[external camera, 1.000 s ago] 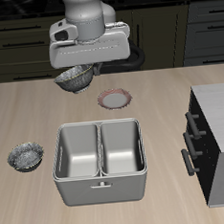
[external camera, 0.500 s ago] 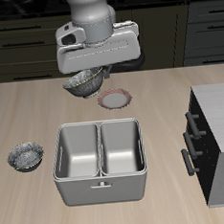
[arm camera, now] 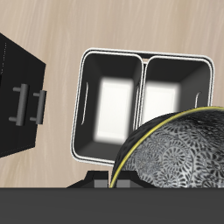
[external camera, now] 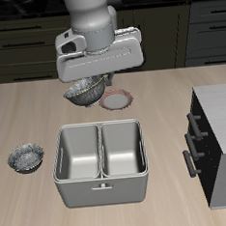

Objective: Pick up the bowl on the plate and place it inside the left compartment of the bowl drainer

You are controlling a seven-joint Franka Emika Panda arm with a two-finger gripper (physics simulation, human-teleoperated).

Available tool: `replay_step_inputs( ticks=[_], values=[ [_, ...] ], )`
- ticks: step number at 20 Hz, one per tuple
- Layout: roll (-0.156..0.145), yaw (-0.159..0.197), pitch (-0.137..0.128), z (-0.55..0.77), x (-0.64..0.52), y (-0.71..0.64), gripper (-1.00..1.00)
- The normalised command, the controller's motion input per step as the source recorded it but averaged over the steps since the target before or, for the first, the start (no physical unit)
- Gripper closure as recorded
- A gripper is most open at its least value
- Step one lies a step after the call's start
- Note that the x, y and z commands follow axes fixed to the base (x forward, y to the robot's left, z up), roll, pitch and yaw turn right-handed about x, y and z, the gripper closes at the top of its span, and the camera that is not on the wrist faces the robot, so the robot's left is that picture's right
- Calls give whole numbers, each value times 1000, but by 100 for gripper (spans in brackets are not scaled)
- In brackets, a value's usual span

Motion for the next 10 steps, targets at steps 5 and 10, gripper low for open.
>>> replay_step_inputs(
  ticks=[5,10],
  values=[
    [25,-3,19,-99,176,106,100],
    [30,-10,14,-52,143,180,100]
  ],
)
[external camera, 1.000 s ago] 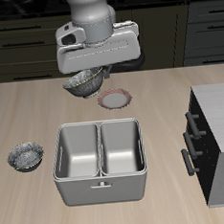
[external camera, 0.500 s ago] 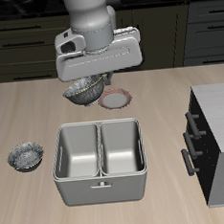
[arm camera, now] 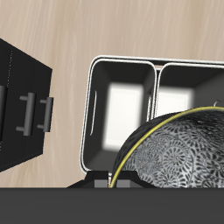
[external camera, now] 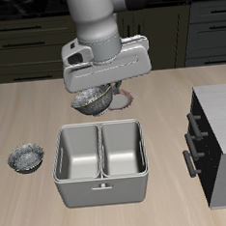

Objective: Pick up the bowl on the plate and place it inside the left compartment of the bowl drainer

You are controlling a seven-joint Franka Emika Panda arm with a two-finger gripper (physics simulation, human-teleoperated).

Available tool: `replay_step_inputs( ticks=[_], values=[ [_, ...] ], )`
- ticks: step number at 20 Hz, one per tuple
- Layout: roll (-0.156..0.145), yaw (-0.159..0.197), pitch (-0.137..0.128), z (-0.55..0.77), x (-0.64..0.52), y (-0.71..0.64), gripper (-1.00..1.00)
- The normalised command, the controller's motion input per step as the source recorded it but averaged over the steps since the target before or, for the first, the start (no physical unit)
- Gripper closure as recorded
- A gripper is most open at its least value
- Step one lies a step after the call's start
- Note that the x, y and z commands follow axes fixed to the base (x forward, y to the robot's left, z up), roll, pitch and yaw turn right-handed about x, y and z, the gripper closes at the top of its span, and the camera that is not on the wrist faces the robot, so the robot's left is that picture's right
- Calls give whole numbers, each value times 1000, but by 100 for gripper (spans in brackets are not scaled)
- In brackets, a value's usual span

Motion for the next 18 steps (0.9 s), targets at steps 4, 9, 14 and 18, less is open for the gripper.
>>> replay_step_inputs(
  ticks=[4,9,14,18],
  values=[
    [35,-6,11,-85,119,162,100],
    [10,-12,7,-58,32,29,100],
    [6,10,15,-145,32,35,100],
    [8,9,40,-276,51,3,100]
  ],
)
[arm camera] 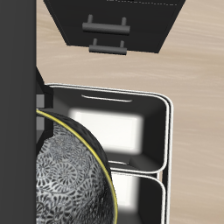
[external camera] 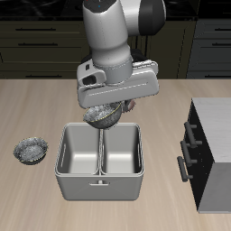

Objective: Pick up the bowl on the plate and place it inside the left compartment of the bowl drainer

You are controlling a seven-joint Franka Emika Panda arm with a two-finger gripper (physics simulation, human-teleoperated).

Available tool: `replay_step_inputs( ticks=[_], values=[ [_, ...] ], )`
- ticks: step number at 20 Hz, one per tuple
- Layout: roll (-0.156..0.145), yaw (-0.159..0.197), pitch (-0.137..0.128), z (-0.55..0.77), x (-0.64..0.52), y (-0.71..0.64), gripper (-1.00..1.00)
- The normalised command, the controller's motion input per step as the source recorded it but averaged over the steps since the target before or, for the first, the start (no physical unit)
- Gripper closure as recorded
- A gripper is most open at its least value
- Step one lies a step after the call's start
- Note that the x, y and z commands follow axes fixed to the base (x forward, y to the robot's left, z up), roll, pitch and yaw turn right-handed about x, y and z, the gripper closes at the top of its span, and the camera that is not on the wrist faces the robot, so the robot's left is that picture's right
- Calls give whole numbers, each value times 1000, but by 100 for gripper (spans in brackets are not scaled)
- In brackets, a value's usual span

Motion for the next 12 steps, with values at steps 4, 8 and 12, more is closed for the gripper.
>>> replay_step_inputs(
  ticks=[4,8,12],
  values=[
    [28,1,30,-235,63,56,100],
    [24,6,36,-232,73,91,100],
    [40,6,47,-309,161,243,100]
  ],
)
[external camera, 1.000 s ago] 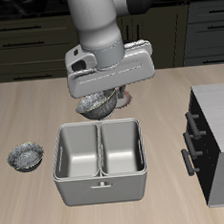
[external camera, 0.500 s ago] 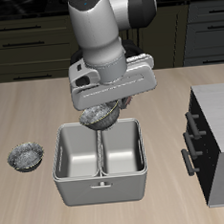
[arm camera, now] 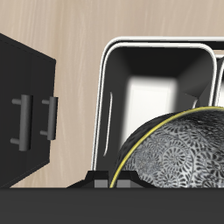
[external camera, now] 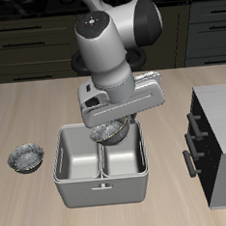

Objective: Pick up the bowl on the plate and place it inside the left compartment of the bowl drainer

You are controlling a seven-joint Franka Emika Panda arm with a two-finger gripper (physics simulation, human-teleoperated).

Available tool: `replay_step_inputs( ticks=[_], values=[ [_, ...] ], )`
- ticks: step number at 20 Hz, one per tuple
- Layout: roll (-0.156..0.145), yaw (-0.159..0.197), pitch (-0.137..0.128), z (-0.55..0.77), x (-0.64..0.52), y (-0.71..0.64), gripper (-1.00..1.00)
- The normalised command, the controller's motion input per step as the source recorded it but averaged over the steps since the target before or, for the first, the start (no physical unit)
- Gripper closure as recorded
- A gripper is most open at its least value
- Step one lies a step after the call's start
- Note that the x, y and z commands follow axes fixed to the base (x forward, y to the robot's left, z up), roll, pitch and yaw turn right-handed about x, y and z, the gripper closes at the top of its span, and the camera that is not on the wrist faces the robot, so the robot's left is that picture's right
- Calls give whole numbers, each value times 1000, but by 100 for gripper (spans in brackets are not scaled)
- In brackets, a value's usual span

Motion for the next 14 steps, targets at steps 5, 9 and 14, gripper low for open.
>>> replay_step_inputs(
  ticks=[5,9,14],
  values=[
    [30,6,17,-88,81,170,100],
    [4,30,11,-35,64,129,100],
    [-7,41,26,-92,-11,71,-100]
  ],
)
